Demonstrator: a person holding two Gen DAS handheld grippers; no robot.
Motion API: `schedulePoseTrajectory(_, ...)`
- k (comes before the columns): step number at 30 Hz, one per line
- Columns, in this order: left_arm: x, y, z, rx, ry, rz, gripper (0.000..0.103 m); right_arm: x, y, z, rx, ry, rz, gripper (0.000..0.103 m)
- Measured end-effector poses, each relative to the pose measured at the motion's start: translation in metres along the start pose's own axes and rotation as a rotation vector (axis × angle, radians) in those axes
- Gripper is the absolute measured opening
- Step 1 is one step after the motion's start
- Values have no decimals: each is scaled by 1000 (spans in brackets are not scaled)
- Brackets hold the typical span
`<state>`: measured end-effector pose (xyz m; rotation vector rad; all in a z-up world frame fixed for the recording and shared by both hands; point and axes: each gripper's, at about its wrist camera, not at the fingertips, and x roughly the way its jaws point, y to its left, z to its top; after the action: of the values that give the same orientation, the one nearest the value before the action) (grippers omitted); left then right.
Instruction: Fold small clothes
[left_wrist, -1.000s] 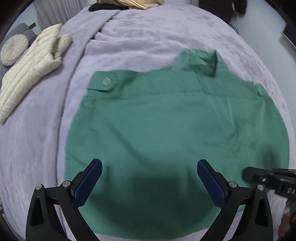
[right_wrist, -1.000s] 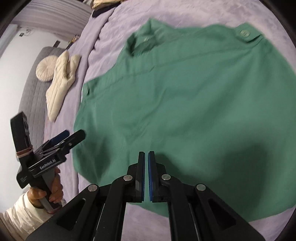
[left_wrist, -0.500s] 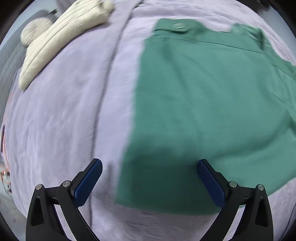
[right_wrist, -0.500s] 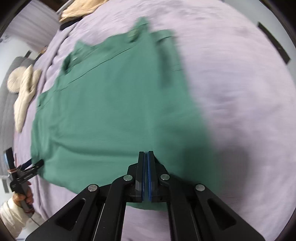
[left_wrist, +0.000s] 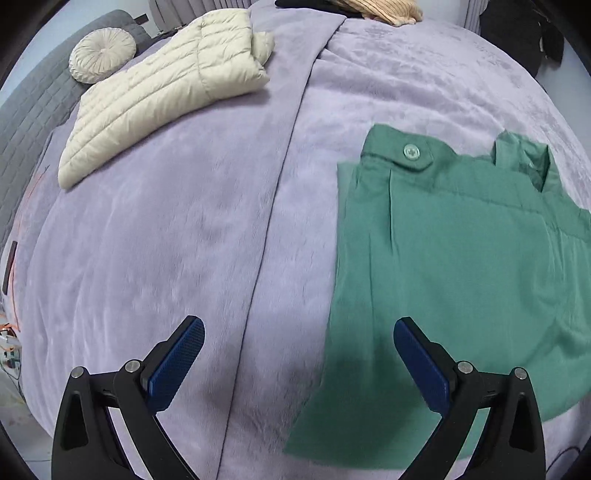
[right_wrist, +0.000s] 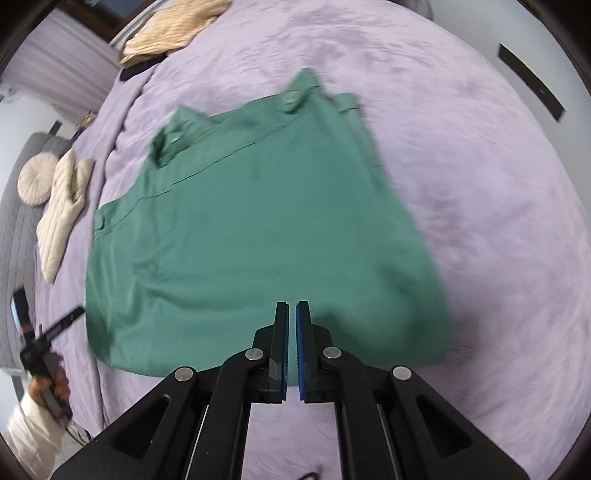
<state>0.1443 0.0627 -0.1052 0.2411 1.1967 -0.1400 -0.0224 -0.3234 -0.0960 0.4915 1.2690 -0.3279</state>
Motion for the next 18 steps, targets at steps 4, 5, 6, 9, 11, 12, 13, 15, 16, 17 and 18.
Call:
schedulePoseTrajectory(4, 43, 16, 22, -35, 44, 59, 103, 25, 1, 4, 10, 19, -40, 4)
schedulePoseTrajectory(5, 55, 17, 20, -36, 68, 72, 103, 30, -6, 4, 20, 30, -61, 4)
schedulePoseTrajectory(6, 63, 21, 17, -39, 89, 70, 103, 36, -17, 3, 40, 46, -79, 4)
schedulePoseTrajectory(9, 65, 35, 9, -54, 101, 36, 103, 30, -49, -1, 134, 37, -21, 3)
schedulePoseTrajectory(11, 54, 42, 4, -45, 95, 38, 103, 18, -56, -3, 154, 22, -53, 4)
schedulePoseTrajectory(12, 50, 44, 2, -37, 93, 44, 103, 13, -57, -4, 160, 22, -59, 4)
schedulePoseTrajectory(13, 44, 47, 0, -31, 91, 56, 103, 8, -58, -5, 168, 21, -62, 5)
schedulePoseTrajectory(15, 31, 52, -5, -33, 86, 56, 103, 1, -55, -4, 165, 18, -65, 21)
schedulePoseTrajectory(16, 25, 55, -8, -39, 90, 51, 103, -4, -52, -6, 158, 12, -70, 28)
schedulePoseTrajectory(17, 19, 57, -13, -43, 94, 44, 103, -8, -46, -8, 149, 5, -75, 42)
schedulePoseTrajectory(18, 14, 60, -18, -44, 98, 39, 103, -12, -42, -10, 145, -1, -74, 48)
